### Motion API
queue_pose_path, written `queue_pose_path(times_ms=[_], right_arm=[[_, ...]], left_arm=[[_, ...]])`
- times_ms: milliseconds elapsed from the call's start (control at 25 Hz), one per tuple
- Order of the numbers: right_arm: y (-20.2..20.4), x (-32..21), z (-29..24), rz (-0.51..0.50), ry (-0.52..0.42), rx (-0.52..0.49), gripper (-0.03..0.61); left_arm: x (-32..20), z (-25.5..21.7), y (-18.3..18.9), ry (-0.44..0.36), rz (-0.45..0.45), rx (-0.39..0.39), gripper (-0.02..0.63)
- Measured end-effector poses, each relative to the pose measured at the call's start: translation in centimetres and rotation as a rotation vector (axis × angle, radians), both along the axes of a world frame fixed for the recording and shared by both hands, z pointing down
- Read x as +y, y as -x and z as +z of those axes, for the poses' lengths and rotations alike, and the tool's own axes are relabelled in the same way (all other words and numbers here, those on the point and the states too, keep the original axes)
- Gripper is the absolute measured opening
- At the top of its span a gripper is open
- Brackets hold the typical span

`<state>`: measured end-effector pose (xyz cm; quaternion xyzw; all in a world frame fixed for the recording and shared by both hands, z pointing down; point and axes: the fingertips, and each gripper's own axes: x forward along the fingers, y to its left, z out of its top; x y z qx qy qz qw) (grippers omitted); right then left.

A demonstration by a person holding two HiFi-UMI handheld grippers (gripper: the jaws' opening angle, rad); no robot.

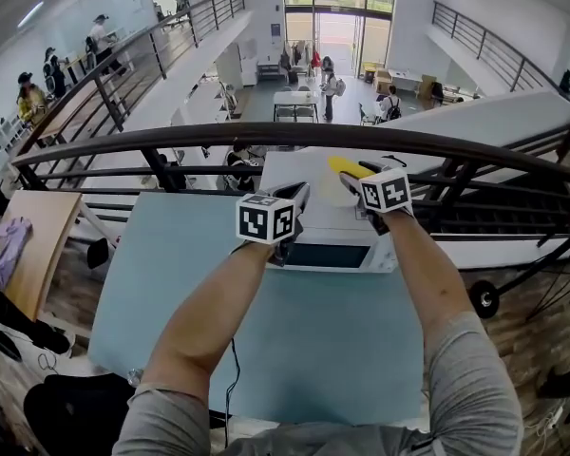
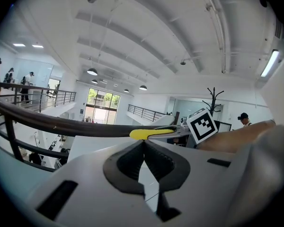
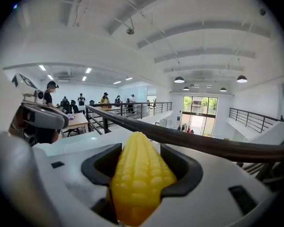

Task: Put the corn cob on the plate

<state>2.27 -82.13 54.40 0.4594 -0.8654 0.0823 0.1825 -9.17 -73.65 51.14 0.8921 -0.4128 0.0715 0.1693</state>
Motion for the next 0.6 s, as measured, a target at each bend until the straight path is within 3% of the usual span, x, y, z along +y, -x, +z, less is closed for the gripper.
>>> queue_pose_path(times_ms=[600], right_arm=[[0.0,-1.4,3.0,0.022,0.046,0.055,0.263]], left_arm=[[-0.7,-0.1,-1.8,-0.011,0.033,-0.015,0.017]])
